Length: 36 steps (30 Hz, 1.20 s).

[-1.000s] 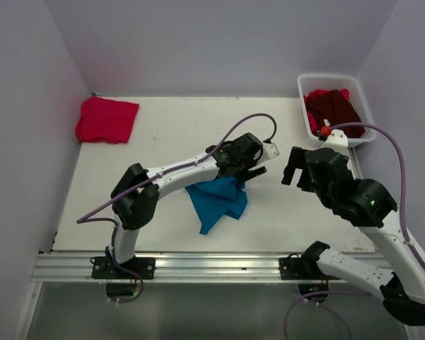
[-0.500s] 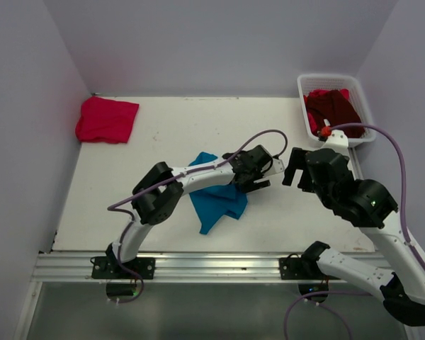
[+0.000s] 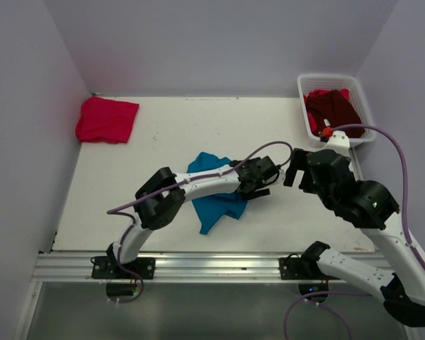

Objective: Fold and stack the t-shirts
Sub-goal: Flatten the tshirt out

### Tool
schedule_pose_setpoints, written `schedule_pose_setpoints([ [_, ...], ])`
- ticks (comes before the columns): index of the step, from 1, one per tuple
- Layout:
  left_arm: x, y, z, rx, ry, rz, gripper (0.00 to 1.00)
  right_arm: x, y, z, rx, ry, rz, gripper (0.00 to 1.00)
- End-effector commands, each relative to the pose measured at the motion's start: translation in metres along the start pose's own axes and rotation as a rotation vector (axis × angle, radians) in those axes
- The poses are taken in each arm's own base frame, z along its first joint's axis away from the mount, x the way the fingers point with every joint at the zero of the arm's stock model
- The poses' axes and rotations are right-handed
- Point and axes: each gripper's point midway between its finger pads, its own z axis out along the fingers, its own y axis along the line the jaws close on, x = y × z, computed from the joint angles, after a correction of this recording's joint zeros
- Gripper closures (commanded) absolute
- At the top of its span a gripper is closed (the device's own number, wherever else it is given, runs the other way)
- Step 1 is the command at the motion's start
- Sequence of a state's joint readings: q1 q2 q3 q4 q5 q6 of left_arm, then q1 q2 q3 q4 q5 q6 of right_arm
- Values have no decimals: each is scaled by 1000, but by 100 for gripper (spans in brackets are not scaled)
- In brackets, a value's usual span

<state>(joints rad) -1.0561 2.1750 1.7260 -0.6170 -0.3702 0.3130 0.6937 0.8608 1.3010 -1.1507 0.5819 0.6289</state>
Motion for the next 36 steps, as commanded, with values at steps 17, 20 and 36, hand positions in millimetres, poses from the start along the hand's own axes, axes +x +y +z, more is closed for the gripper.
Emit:
schedule_pose_setpoints([
  [17,-3,-16,-37,-20,3,-54,18,-3,2,-6,-27,-13,21,1],
  [20,-3,-18,-31,-17,6,-53,24,-3,-1,-8,-23,-12,21,2],
  [36,-2,-24,-15,26,-7,-80,43,-4,-4,-15,-41,-23,30,4],
])
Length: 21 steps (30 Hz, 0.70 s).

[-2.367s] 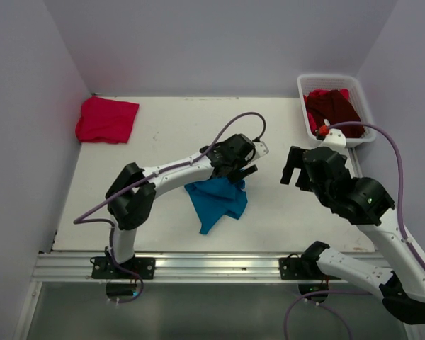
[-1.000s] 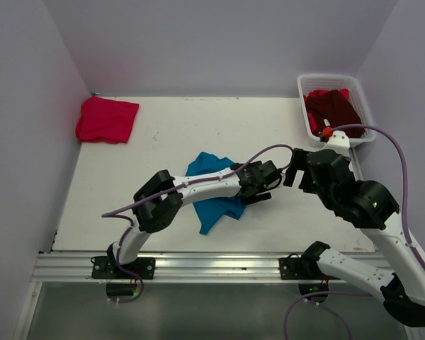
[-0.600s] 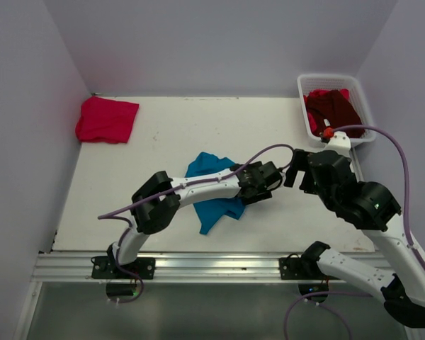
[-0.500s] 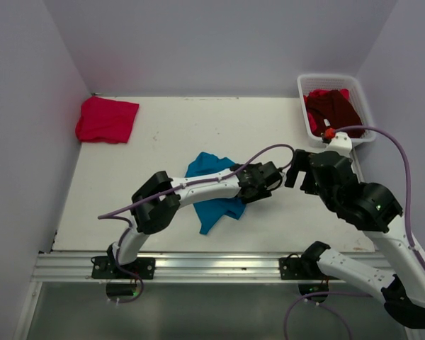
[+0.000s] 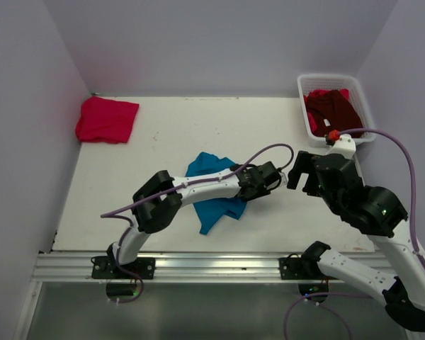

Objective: Fold and stack the t-shirts
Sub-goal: Flatten the tshirt out

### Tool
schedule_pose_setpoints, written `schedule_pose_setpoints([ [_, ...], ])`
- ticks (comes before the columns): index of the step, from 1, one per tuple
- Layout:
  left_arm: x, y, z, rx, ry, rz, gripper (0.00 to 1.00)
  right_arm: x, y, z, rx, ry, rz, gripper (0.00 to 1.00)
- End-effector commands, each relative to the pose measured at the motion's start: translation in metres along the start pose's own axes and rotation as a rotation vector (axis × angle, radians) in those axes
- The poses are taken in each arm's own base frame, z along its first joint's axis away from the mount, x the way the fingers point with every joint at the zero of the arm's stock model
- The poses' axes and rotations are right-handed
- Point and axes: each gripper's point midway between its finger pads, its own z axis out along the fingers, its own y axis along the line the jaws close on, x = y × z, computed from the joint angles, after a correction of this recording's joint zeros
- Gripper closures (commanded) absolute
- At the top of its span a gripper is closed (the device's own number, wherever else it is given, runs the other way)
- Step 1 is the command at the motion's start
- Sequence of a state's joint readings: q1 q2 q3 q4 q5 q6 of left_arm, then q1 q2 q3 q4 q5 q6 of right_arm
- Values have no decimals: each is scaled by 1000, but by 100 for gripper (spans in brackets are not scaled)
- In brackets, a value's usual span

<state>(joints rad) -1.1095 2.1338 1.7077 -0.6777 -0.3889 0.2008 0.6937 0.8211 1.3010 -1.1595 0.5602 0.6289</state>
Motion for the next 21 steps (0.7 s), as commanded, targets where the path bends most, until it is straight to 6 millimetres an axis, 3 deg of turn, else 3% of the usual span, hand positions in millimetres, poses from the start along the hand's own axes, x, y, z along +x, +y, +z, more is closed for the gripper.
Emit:
schedule_pose_setpoints([
  [1,-4,-3,8,21,-26,-29,43,-5,0,-6,-10,-15,14,4],
  [8,0,-6,20,47,-18,-48,49,-4,-2,-5,-5,-15,12,4],
  [11,0,-8,25,64,-23,-60,70,-5,-1,-6,-9,-19,12,5],
  [12,-1,-6,26,62,-32,-67,84,-4,0,-5,-12,-16,11,6],
  [14,-2,-3,26,49,-35,-75,97,-4,0,-4,-14,-12,6,6],
  [21,-19,17,10,-12,-101,-118,100,-4,3,-5,-28,-13,9,7],
])
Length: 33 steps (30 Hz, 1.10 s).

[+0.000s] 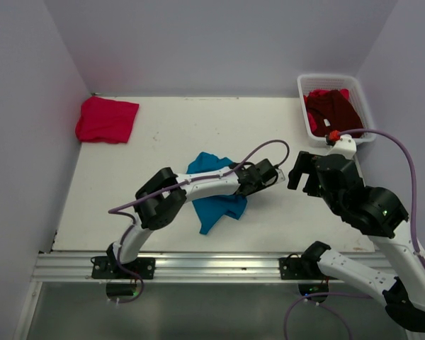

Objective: Fold and stack the t-shirts
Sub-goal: Flatten the tshirt out

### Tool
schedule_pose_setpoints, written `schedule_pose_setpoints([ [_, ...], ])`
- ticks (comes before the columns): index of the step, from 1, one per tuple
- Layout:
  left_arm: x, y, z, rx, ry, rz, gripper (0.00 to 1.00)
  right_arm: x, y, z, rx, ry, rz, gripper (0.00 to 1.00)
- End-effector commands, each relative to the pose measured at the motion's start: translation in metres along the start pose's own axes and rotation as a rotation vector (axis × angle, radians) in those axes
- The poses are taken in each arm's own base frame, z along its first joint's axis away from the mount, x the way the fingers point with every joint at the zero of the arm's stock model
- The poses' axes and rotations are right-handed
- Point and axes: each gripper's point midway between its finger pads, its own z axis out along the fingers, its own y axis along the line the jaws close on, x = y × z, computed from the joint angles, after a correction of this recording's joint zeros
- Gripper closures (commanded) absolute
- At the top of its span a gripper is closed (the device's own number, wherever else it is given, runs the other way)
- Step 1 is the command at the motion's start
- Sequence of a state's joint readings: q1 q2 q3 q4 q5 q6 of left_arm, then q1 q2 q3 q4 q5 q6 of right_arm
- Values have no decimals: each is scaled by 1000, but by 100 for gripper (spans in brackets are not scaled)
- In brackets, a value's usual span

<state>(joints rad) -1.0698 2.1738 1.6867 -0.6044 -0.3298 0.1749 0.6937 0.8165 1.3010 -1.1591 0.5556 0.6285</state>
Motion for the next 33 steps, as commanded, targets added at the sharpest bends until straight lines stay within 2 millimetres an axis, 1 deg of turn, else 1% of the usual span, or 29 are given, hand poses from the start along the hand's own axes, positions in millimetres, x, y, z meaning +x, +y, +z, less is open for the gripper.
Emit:
schedule_pose_setpoints([
  [1,-28,21,-22,-60,-111,-61,100,-4,3,-4,-23,-12,4,7],
  [5,-49,49,-53,-151,-187,-104,100,-2,2,-2,-19,-9,1,7],
  [6,-56,57,-67,-173,-218,-114,100,-3,3,-2,-20,-11,1,7],
  [7,-61,64,-75,-192,-235,-124,100,-1,2,-1,-15,-8,-1,7],
  [9,-72,84,-102,-258,-283,-146,100,0,2,0,-12,-8,-2,7],
  [10,-75,91,-111,-282,-298,-153,100,0,2,1,-11,-9,-1,7],
  [12,-84,113,-137,-357,-334,-171,100,-1,1,1,-7,-11,-3,7],
  [13,-89,127,-153,-412,-350,-190,100,0,2,1,-8,-8,-5,7],
  [15,-92,144,-170,-478,-351,-174,100,-1,2,2,-7,-8,-5,7],
  [16,-96,159,-187,-539,-363,-193,100,0,2,2,-8,-7,-8,7],
  [18,-99,177,-207,-604,-362,-182,100,0,3,4,-4,-4,-12,7],
  [19,-102,196,-230,-660,-382,-216,100,0,3,4,-4,-5,-13,7],
  [21,-103,219,-262,-732,-420,-248,100,0,4,6,-3,-3,-11,7],
  [22,-96,236,-280,-789,-426,-289,100,0,4,6,-3,-2,-12,7],
  [23,-94,250,-304,-832,-455,-318,100,0,5,7,-3,-3,-11,7],
  [24,-89,260,-319,-870,-462,-343,100,1,6,9,-1,0,-18,7],
  [25,-78,274,-335,-933,-445,-380,100,1,7,10,-4,4,-20,7],
  [26,-71,287,-363,-996,-469,-403,100,0,9,11,-8,1,-20,7],
  [27,-64,293,-378,-1043,-466,-424,100,3,11,14,-3,11,-27,7],
  [28,-51,298,-387,-1102,-423,-451,100,3,12,16,-3,13,-30,7],
  [29,-43,306,-414,-1156,-444,-480,100,4,14,18,-7,15,-32,7],
  [31,-31,309,-432,-1202,-437,-522,100,7,17,23,-7,23,-35,7],
  [32,-22,313,-452,-1234,-451,-551,100,5,20,24,-15,18,-30,6],
  [33,-17,313,-455,-1248,-439,-559,100,8,21,28,-9,28,-35,6],
])
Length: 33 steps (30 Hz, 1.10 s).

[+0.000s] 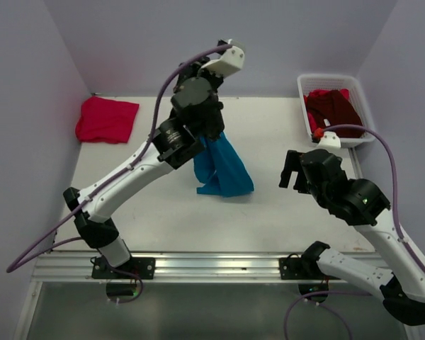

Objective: Fold and stack the t-shirts
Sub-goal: Flatten the tshirt out

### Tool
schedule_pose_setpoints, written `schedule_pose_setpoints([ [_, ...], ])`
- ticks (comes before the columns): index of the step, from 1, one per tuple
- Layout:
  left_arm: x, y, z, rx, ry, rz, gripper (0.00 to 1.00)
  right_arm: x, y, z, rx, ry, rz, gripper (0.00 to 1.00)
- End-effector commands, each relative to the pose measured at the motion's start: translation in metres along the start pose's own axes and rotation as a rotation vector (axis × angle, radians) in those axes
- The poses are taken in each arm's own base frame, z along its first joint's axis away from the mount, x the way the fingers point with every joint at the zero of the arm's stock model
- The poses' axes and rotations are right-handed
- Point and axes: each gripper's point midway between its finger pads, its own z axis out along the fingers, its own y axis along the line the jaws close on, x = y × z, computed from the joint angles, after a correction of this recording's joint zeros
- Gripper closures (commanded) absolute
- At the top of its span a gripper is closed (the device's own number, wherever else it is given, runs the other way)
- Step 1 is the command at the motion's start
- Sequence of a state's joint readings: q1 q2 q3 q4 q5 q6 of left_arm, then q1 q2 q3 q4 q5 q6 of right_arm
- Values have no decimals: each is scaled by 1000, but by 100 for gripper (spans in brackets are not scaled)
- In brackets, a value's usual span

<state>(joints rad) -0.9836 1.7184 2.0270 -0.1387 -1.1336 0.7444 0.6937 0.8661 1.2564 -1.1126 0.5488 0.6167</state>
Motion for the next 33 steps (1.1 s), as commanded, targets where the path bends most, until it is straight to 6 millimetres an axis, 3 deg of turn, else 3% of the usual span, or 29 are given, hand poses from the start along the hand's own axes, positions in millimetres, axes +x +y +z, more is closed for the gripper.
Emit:
schedule_pose_setpoints([
  [1,-4,84,-24,-199,42,-111,100,-3,14,10,-27,-6,-2,6],
  [3,-4,99,-32,-216,41,-131,100,-1,18,17,-28,1,-10,6],
  [8,3,99,-44,-200,59,-123,100,15,45,46,-72,58,-43,4],
  [9,4,99,-45,-200,63,-120,100,25,50,54,-90,85,-54,4],
  [13,6,98,-49,-194,67,-111,100,57,104,76,-303,199,-52,2],
  [15,6,98,-50,-192,65,-112,100,79,115,92,-321,274,-70,2],
  [18,5,103,-53,-192,62,-121,100,94,130,105,-365,312,-92,1],
  [24,0,103,-58,-190,58,-131,100,111,154,124,-431,363,-125,1],
  [33,-12,77,-67,-153,47,-105,100,128,228,125,-574,386,-235,1],
])
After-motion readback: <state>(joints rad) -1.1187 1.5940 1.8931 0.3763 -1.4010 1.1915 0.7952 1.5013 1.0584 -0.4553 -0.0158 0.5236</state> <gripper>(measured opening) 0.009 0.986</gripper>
